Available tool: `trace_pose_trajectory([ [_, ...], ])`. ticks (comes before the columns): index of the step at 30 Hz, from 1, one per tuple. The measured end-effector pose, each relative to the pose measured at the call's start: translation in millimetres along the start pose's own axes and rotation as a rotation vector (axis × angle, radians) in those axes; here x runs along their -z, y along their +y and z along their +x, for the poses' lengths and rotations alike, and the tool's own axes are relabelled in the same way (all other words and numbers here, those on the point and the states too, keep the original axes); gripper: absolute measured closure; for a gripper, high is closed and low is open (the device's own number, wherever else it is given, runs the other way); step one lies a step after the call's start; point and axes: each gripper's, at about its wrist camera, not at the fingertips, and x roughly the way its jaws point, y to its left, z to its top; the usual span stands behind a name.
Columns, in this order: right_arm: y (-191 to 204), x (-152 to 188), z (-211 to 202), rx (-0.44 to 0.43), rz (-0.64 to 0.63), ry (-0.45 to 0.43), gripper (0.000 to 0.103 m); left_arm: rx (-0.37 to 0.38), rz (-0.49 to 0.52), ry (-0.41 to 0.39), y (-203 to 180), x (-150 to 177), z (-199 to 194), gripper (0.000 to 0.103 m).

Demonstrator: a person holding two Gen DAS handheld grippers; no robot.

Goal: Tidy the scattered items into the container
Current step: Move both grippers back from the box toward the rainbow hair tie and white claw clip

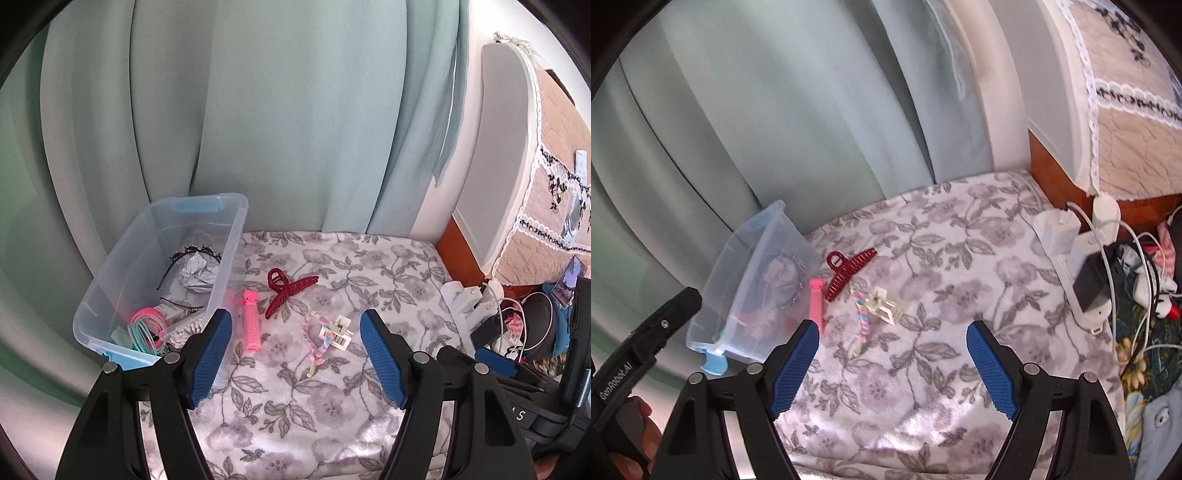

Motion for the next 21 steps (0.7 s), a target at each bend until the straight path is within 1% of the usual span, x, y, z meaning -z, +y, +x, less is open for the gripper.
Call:
trace_pose_trajectory([
  [5, -11, 12, 13, 0.03, 0.016, 0.053, 0.018, 0.0, 0.017, 0.047, -4, 6, 13, 0.03],
  [14, -8, 21, 33, 0.036, 0.003, 0.11, 0.018, -0.01, 0.02, 0.148, 1, 20, 45, 0.03],
  [21, -11, 26, 53, 0.047, -0.011, 0.17, 0.018, -0.023, 0.023, 0.277, -2, 38, 83, 0.03],
])
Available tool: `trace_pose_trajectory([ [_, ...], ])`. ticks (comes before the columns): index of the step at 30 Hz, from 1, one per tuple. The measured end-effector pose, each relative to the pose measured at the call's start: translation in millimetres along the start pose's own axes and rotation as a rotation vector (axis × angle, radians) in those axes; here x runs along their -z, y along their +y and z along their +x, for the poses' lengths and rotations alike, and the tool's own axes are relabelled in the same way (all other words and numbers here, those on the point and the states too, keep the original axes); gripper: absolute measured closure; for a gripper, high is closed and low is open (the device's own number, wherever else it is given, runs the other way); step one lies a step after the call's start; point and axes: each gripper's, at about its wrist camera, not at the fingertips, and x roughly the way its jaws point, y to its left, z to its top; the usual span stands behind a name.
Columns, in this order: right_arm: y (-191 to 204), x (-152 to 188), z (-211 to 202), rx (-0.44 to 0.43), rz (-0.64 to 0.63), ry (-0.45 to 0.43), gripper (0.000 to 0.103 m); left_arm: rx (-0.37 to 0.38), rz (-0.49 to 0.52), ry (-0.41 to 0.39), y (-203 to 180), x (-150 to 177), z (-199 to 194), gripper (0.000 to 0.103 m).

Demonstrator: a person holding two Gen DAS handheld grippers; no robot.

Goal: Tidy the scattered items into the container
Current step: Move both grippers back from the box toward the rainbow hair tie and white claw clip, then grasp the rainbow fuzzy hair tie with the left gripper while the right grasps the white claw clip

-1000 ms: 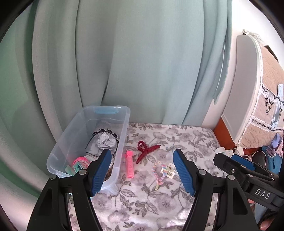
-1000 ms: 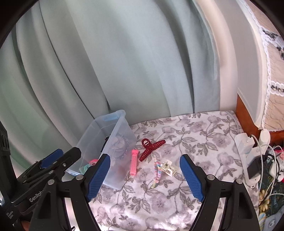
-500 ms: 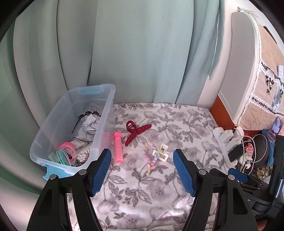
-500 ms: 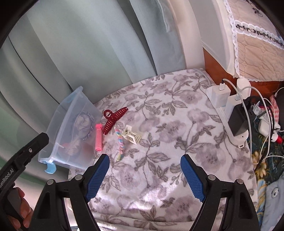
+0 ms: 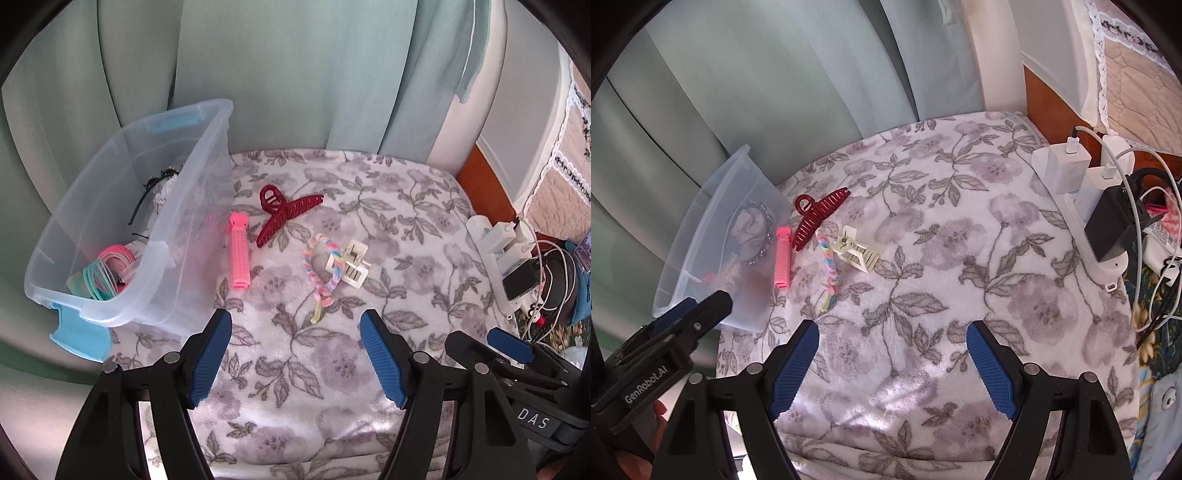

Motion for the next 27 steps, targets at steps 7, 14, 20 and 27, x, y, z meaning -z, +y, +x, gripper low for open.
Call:
trace_pose_trajectory([
  [7, -4, 0, 30, -0.023, -0.014, 0.073, 0.018, -0.006, 0.02, 0.086, -4, 3, 40, 0.03],
  [14, -17, -8, 53, -0.051, 0.02, 0.118, 0.018, -0.014, 0.057, 0.125, -15, -5, 80, 0.03],
  [20, -28, -14, 66, -0.069, 0.042, 0.129, 0.018, -0.037, 0.088, 0.134, -28, -11, 110, 0.031],
  [27, -24, -20, 78, -0.096, 0.024, 0.138, 0.018, -0.048, 0.08, 0.124, -26, -20, 129, 0.051],
])
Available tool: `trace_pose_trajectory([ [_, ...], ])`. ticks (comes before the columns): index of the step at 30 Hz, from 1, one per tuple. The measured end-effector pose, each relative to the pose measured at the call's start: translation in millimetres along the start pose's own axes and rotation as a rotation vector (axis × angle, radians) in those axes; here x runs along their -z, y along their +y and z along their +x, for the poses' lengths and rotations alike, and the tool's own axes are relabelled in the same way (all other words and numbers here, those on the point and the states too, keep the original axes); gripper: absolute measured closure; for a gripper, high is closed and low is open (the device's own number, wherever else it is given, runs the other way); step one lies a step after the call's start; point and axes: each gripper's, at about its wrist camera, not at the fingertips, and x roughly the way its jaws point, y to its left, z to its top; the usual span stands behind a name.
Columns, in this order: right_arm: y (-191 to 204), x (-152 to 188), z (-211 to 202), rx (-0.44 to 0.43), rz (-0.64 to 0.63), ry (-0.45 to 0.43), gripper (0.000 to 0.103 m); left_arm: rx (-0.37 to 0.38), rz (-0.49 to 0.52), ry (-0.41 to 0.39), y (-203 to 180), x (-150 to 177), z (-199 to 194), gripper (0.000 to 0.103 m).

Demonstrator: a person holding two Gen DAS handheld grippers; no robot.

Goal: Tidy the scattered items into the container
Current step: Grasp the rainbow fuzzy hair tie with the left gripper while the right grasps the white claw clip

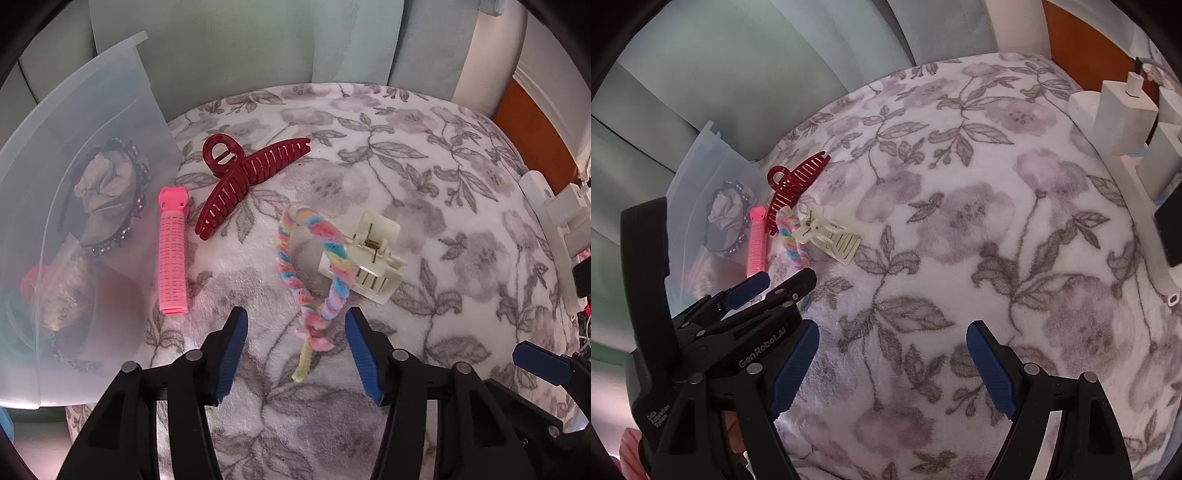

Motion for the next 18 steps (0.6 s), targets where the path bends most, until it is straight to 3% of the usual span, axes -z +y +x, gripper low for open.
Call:
trace_pose_trajectory([
  [5, 12, -14, 9, -0.016, -0.056, -0.002, 0.018, 0.01, -0.046, -0.006, 18, -4, 4, 0.069],
  [18, 38, -47, 53, -0.097, -0.172, 0.013, 0.024, 0.065, -0.125, 0.017, 52, -8, 16, 0.07],
])
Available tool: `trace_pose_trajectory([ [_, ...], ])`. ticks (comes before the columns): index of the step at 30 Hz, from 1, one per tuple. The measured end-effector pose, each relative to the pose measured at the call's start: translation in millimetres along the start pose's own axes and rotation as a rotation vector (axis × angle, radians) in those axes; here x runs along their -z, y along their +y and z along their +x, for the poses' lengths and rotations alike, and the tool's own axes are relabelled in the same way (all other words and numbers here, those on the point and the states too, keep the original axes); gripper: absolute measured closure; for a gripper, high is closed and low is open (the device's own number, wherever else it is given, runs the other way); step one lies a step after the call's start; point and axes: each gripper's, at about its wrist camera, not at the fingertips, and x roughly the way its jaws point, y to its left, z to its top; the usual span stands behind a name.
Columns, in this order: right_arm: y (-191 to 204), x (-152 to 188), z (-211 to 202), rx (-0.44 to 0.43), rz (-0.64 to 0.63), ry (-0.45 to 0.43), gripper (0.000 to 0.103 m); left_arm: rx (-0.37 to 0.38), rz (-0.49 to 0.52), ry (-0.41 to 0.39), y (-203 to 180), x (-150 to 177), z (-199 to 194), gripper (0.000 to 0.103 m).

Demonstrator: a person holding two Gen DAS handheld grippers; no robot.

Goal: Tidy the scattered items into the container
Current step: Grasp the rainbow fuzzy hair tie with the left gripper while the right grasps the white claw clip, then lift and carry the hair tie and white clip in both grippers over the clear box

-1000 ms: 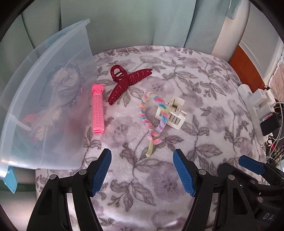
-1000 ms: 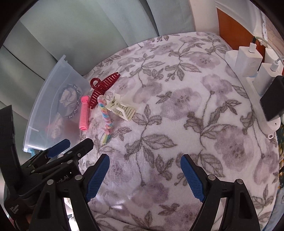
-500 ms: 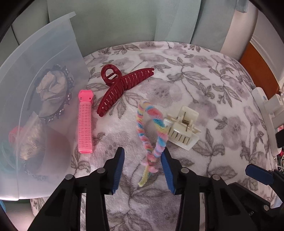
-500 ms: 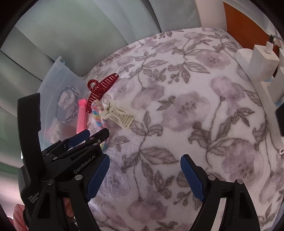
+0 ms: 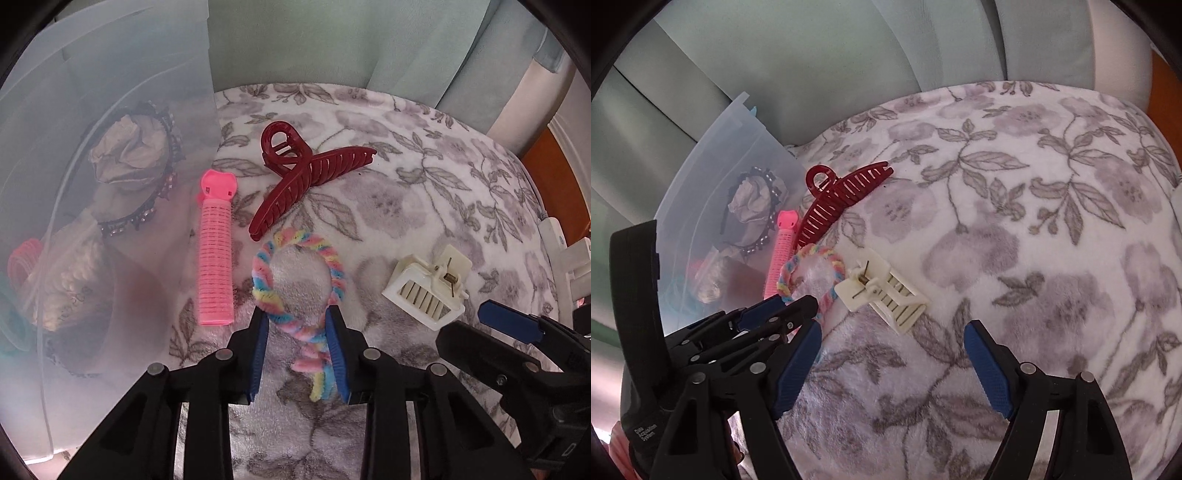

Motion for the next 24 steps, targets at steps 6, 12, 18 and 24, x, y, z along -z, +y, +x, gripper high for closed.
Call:
trace_pose_trajectory([
  [6, 1, -12, 16, 0.014, -0.029, 0.002, 0.038, 0.032, -0.033, 0.021, 13, -2, 7, 0.07],
  [12, 3, -16, 25, 0.034, -0.042, -0.009, 0.057, 0.038, -0.042, 0.011, 12, 0, 5, 0.071],
  [18, -9, -8, 15, 0.007, 0.027, -0.032, 0.065, 0.037, -0.039, -0.021, 8, 3, -5, 0.082],
  [24, -20, 10, -1, -0.006, 0.117, -0.06, 0.068, 0.037, -0.034, -0.017, 3, 9, -16, 0.085],
])
